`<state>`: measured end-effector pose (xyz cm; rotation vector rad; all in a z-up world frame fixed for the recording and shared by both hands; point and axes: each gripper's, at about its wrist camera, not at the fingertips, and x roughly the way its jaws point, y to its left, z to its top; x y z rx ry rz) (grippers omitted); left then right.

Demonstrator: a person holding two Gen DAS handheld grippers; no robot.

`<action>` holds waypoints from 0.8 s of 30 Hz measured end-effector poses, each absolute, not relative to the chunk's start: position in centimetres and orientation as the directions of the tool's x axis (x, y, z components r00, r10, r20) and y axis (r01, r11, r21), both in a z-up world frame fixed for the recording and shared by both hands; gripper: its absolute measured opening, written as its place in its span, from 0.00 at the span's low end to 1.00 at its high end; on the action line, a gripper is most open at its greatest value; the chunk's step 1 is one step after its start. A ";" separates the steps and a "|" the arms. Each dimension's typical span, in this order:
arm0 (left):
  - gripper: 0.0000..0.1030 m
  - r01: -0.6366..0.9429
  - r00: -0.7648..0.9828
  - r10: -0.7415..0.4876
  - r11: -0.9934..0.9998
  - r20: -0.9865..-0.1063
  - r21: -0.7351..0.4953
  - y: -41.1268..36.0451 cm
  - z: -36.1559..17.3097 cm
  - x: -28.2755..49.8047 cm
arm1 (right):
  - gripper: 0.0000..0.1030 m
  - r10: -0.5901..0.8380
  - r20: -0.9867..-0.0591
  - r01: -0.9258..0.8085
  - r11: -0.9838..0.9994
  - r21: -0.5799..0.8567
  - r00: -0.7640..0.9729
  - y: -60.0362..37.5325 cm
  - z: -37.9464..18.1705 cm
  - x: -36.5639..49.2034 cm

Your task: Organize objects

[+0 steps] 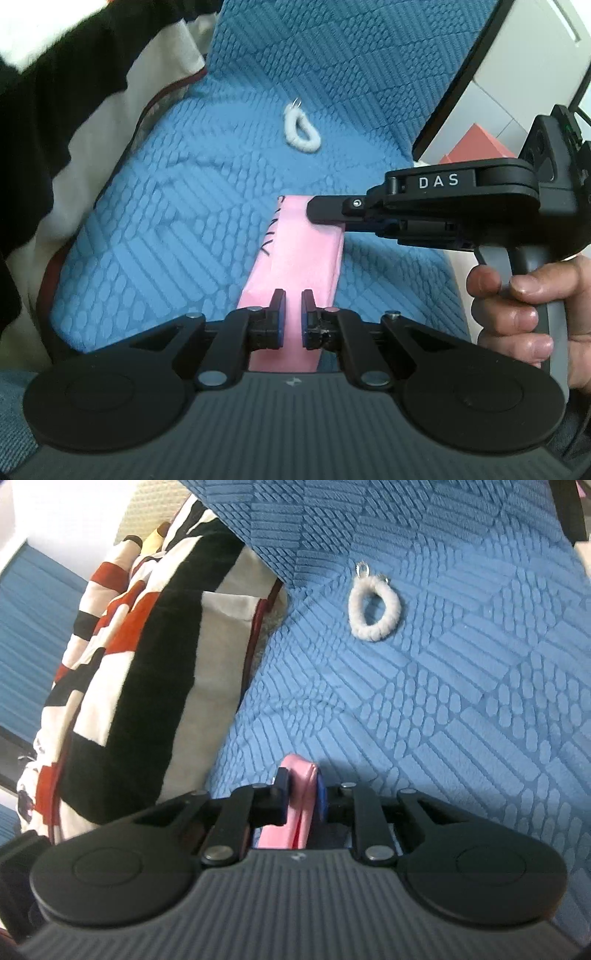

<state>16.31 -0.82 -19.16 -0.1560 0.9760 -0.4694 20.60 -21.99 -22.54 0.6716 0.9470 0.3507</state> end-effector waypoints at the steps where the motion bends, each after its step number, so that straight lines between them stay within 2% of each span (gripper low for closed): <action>1: 0.08 0.316 0.477 -0.451 0.889 -0.755 -0.331 -0.9 -19.0 16.2 | 0.18 0.549 -0.625 0.004 0.749 0.662 0.555 -21.8 -22.3 20.5; 3: 0.10 0.324 0.498 -0.447 0.891 -0.743 -0.319 -1.1 -18.7 15.8 | 0.18 0.539 -0.624 -0.005 0.759 0.652 0.566 -21.6 -21.7 20.2; 4: 0.14 0.325 0.507 -0.443 0.893 -0.739 -0.312 -1.1 -18.5 15.7 | 0.17 0.536 -0.624 -0.006 0.761 0.648 0.569 -21.5 -21.5 20.2; 6: 0.25 0.334 0.527 -0.448 0.890 -0.722 -0.309 -1.3 -18.1 15.3 | 0.17 0.528 -0.621 -0.007 0.765 0.644 0.579 -21.3 -21.0 20.0; 7: 0.35 0.344 0.532 -0.462 0.884 -0.710 -0.318 -1.4 -17.9 15.1 | 0.17 0.523 -0.623 -0.004 0.768 0.641 0.582 -21.2 -20.9 20.0; 8: 0.41 0.353 0.531 -0.471 0.879 -0.704 -0.322 -1.7 -17.9 14.9 | 0.17 0.519 -0.625 0.002 0.769 0.639 0.583 -21.2 -20.8 20.0; 13: 0.43 0.405 0.552 -0.448 0.881 -0.704 -0.243 -3.9 -17.9 13.8 | 0.17 0.498 -0.639 0.015 0.782 0.623 0.586 -21.2 -20.6 19.9; 19: 0.43 0.391 0.627 -0.253 0.920 -0.737 0.017 -7.2 -19.0 13.1 | 0.17 0.502 -0.640 0.038 0.769 0.638 0.581 -21.9 -20.5 19.7; 24: 0.42 0.378 0.628 -0.180 0.921 -0.757 0.095 -8.1 -20.2 13.5 | 0.17 0.515 -0.631 0.037 0.757 0.652 0.581 -22.1 -20.4 19.6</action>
